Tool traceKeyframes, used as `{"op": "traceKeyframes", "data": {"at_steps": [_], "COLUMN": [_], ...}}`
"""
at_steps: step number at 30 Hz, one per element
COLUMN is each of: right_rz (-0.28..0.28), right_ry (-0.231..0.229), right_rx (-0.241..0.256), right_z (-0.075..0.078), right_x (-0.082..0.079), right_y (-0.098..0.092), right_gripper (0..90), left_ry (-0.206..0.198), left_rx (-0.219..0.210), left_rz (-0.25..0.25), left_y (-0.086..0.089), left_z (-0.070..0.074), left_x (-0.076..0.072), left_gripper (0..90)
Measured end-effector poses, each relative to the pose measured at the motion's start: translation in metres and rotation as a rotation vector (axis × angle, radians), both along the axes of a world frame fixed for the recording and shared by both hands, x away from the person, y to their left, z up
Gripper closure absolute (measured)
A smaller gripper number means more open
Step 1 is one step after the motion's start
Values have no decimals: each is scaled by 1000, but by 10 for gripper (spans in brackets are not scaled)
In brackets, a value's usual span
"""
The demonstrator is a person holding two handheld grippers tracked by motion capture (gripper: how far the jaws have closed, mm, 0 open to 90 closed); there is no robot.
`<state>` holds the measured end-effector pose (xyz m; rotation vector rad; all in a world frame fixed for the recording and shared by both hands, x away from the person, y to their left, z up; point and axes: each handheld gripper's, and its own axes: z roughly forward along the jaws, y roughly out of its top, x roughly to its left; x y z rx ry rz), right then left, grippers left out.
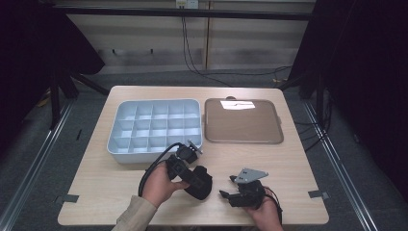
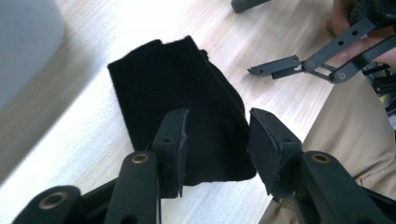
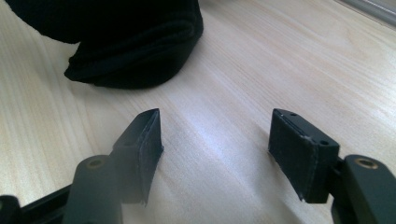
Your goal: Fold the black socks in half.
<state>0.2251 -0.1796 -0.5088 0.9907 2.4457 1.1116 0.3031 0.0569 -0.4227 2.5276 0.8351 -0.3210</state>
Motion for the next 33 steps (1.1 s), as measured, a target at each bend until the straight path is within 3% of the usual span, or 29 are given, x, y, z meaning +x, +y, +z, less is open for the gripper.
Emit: {"op": "traceKeyframes", "data": {"at_steps": [8,16,23,33], "right_rz": [2,0,0,1], "right_ry": [0,1,0,-1], "right_rx": [-1,0,0,-2], "right_z": [0,0,0,0], "right_x": [0,0,0,0], "right_y": [0,0,0,0], "right_gripper": [344,344,344,345], "left_ry": [-21,-24,-9,12], "left_rx": [5,13,17,19], "left_rz": [36,60,95,84], "left_y": [5,10,15,12], "left_z": [0,-2,-11,-20], "left_x": [6,11,16,19], "left_gripper": [502,496,482,469]}}
